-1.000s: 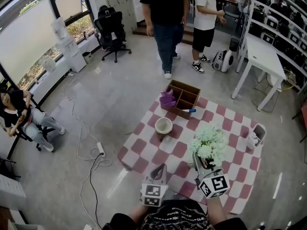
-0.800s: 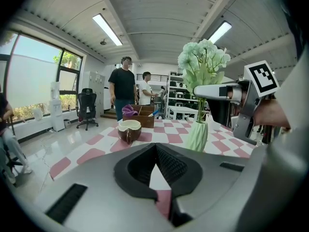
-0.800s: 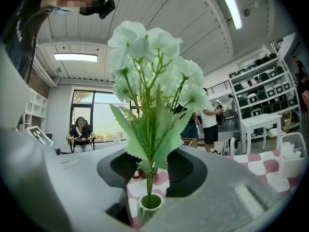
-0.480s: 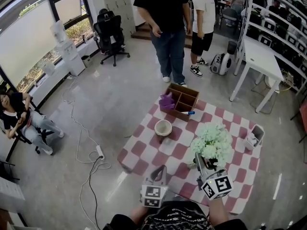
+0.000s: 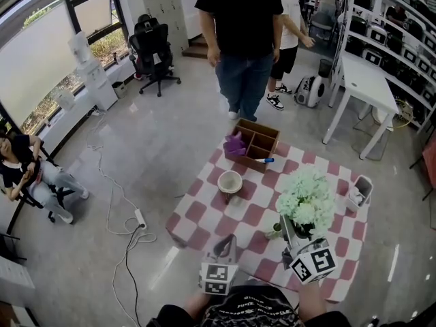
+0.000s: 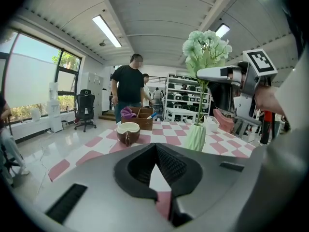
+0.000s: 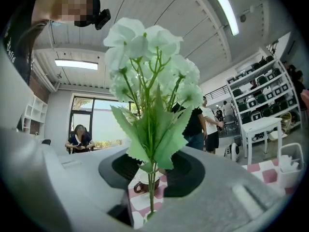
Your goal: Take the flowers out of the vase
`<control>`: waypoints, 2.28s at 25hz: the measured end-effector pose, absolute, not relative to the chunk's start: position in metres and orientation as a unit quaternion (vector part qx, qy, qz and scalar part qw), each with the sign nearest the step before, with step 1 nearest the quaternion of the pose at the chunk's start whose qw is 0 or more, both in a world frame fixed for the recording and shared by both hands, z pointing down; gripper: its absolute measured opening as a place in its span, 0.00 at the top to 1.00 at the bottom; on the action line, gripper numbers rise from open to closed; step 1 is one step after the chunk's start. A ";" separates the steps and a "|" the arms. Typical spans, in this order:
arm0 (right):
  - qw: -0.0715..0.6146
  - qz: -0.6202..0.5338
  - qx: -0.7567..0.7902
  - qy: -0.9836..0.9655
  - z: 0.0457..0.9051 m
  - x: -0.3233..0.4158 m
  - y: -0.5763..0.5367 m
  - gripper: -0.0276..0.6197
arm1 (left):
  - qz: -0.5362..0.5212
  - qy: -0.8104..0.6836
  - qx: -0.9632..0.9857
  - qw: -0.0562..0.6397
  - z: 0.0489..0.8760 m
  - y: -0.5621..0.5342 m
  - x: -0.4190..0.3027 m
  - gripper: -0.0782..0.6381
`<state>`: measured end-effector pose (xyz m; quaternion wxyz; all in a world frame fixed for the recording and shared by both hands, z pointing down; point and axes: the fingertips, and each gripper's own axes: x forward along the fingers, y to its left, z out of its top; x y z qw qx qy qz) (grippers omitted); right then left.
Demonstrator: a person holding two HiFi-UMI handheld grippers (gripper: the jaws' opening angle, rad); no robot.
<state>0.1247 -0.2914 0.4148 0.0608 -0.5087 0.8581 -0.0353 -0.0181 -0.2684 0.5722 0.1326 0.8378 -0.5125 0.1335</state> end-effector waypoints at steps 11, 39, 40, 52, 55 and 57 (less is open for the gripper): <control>0.072 -0.029 -0.526 0.847 0.389 0.138 -0.284 0.78 | 0.131 -0.499 0.847 0.126 0.569 -0.268 -0.012 0.88; 0.056 -0.027 -0.609 0.791 0.388 0.189 -0.249 0.79 | 0.128 -0.463 0.869 0.118 0.567 -0.268 0.005 0.88; 0.054 -0.027 -0.612 0.788 0.388 0.191 -0.248 0.79 | 0.128 -0.461 0.870 0.118 0.567 -0.267 0.006 0.88; 0.034 -0.033 -0.647 0.761 0.400 0.215 -0.232 0.80 | 0.132 -0.444 0.878 0.119 0.570 -0.261 0.015 0.88; 0.026 -0.031 -0.652 0.757 0.405 0.218 -0.229 0.80 | 0.133 -0.442 0.879 0.119 0.572 -0.261 0.017 0.88; 0.021 -0.033 -0.655 0.755 0.408 0.220 -0.227 0.80 | 0.134 -0.440 0.880 0.120 0.573 -0.260 0.018 0.88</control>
